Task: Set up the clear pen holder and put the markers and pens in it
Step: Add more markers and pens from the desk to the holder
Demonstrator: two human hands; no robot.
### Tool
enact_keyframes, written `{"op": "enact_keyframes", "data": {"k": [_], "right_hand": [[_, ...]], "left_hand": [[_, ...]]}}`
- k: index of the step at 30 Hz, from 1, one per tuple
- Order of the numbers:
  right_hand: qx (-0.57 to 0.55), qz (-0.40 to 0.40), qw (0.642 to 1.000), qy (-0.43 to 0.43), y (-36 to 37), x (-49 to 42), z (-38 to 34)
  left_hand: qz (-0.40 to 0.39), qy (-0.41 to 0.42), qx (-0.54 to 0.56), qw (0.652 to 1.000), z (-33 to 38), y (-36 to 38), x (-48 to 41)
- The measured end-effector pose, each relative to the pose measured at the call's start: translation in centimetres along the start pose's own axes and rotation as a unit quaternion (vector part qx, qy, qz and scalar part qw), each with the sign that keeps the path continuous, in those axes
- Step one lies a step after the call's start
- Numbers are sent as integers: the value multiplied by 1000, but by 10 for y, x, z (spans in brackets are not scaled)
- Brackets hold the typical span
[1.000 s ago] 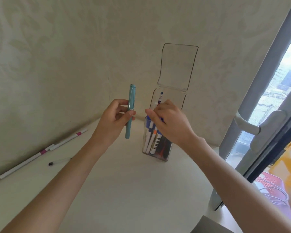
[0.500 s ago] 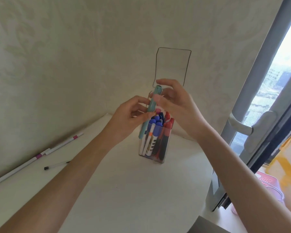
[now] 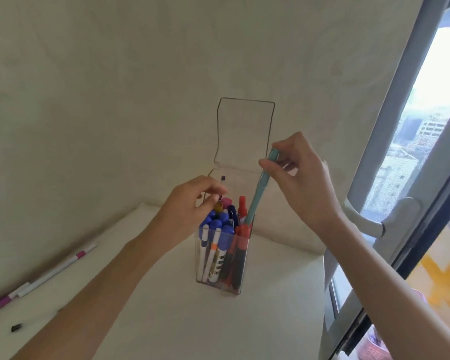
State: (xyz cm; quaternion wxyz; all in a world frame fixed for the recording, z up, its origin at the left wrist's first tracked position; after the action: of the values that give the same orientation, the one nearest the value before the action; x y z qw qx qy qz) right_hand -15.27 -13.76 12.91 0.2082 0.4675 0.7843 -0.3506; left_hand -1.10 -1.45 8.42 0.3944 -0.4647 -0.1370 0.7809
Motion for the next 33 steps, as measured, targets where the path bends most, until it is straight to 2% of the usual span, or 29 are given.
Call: {"op": "enact_keyframes", "data": {"k": [4,7,9,13,16,18,26,27,29,31,33], "right_hand": [[29,-3,999,-21,9,-3,-2],[114,-84,990,-5,25,2,3],[157,-112,981,3,33,7,7],[238,-90,967,-26,28,9,10],[269,-123,955,-34,24,10,15],[302,-136,941,-70,24,11,15],[400,-208,881,-145,25,1,3],[392,-223,883,-132,25,-1,3],[344,-221,908,-90,22,-2,6],[283,-185,939,-58,19,1,10],[272,-140,950,-63,21,6,14]], "left_hand": [[-20,8,-68,997,-2,5,-12],[-29,51,-105,993,-2,7,-12],[-22,55,-95,994,-3,6,-10],[-14,37,-80,996,-5,4,-7],[-40,58,-83,994,3,5,-10],[-61,64,-83,993,11,7,-17],[-61,-10,-23,998,7,18,-24],[-70,-9,-33,997,6,21,-23],[-98,-1,-57,994,7,27,-25],[-120,5,-72,990,7,32,-27],[-117,11,-92,989,6,34,-30]]}}
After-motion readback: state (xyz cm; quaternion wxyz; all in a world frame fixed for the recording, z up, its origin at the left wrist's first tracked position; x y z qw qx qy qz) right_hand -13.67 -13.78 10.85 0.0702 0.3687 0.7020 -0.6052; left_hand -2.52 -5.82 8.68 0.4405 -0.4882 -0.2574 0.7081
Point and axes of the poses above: each hand's wrist, its own x-axis away from the middle knuckle, its own y-axis out of the palm, z = x × y, the point moved 3 cm from there along -x, towards the middle knuckle, and after that the axes turned 9 degrees about y, right-handed, at the moved point
